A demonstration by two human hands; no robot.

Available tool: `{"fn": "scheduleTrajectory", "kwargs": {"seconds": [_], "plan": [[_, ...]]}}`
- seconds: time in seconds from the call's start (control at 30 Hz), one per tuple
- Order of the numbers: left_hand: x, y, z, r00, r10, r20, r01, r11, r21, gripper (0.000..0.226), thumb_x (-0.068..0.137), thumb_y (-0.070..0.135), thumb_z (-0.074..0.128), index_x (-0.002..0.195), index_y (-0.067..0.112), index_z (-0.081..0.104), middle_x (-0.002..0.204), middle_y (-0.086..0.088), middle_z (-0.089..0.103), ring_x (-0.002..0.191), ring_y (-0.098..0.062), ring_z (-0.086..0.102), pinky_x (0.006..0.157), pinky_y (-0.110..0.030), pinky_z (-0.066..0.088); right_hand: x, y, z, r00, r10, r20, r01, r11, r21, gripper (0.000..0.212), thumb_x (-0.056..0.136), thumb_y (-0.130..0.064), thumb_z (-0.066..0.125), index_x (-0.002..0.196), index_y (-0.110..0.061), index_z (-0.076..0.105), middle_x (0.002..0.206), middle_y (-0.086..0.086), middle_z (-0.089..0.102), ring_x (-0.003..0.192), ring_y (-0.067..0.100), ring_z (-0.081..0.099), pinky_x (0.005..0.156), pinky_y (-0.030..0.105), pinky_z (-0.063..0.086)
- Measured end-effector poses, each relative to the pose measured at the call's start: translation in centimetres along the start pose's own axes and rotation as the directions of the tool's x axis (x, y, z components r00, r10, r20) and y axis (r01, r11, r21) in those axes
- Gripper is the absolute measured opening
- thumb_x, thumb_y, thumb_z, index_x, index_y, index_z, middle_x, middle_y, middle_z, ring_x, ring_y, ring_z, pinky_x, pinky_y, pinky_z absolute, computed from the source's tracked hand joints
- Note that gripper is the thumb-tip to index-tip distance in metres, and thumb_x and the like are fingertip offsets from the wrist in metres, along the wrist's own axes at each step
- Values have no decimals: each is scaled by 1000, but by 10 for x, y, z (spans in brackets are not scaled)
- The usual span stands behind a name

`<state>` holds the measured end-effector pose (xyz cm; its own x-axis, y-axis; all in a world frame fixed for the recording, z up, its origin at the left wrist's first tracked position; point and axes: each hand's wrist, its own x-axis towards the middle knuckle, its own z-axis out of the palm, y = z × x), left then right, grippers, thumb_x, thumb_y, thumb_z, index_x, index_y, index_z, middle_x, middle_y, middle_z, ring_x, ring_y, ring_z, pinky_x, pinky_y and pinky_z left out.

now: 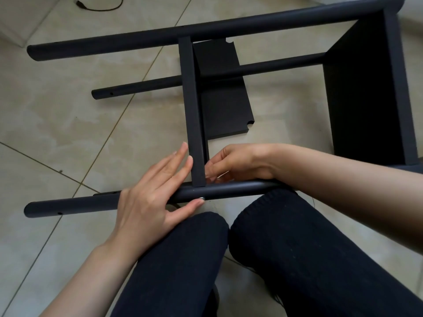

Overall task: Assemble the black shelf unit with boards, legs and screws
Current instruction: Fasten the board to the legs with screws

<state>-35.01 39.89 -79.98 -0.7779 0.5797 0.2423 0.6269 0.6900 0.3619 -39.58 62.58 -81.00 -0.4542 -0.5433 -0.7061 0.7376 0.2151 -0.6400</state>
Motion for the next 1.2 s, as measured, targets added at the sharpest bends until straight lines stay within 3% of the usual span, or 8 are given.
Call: {"fn": "scheduleTrajectory", "kwargs": {"seconds": [0.13,0.33,0.5,0.67,0.87,1.0,1.1,1.2], "plan": [[-1,2,0,1000,22,-6,-22,999,46,60,98,53,57,142,12,58,153,1,48,130,-12,56,73,-21,53,-2,-1,-3,999,22,42,-25,997,74,12,95,-10,60,87,-8,68,82,5,63,65,8,60,65,18,54],[-1,4,-2,1000,-19,23,18,999,29,61,97,54,57,146,16,53,154,6,46,125,-9,60,75,-16,48,1,-2,-1,997,76,3,-75,997,-24,17,93,-18,63,105,-6,62,70,-2,67,61,6,64,63,21,53],[-1,4,-3,999,2,48,-3,1000,26,59,98,52,56,148,21,50,155,5,45,128,-9,58,78,-20,51,1,-3,0,999,45,-21,-46,998,-42,17,95,-18,62,102,-3,65,79,3,64,61,6,63,60,19,53],[-1,3,-1,998,40,50,-42,998,42,53,98,48,56,142,19,57,154,-2,47,127,-17,60,75,-28,55,1,-4,4,999,49,-20,-51,991,-126,22,95,-19,61,75,-13,67,74,1,61,60,8,60,60,19,52],[-2,2,2,998,53,31,-54,998,36,52,97,46,59,140,17,59,152,-3,49,126,-16,61,74,-32,59,1,-6,2,1000,24,-7,-25,988,-152,13,97,-17,60,90,-10,69,82,3,64,79,18,56,79,31,46],[-2,1,2,998,56,32,-57,998,41,52,97,47,59,141,18,59,152,-2,49,125,-15,61,75,-31,58,1,-7,0,999,44,-4,-44,986,-162,15,96,-19,61,92,-8,69,80,2,63,70,11,57,74,27,48],[-1,2,1,998,56,32,-57,998,41,52,97,47,59,141,18,59,153,-2,48,124,-15,61,76,-30,58,5,-5,2,997,53,-49,-62,976,-208,23,93,-22,63,72,-12,66,70,-1,62,61,9,56,64,22,48],[-1,2,1,998,55,30,-56,998,35,52,97,46,60,140,18,60,152,-2,49,122,-16,64,74,-32,59,7,-5,4,997,43,-66,-57,972,-230,25,92,-23,64,68,-15,65,65,-4,63,55,6,58,55,18,49]]}}
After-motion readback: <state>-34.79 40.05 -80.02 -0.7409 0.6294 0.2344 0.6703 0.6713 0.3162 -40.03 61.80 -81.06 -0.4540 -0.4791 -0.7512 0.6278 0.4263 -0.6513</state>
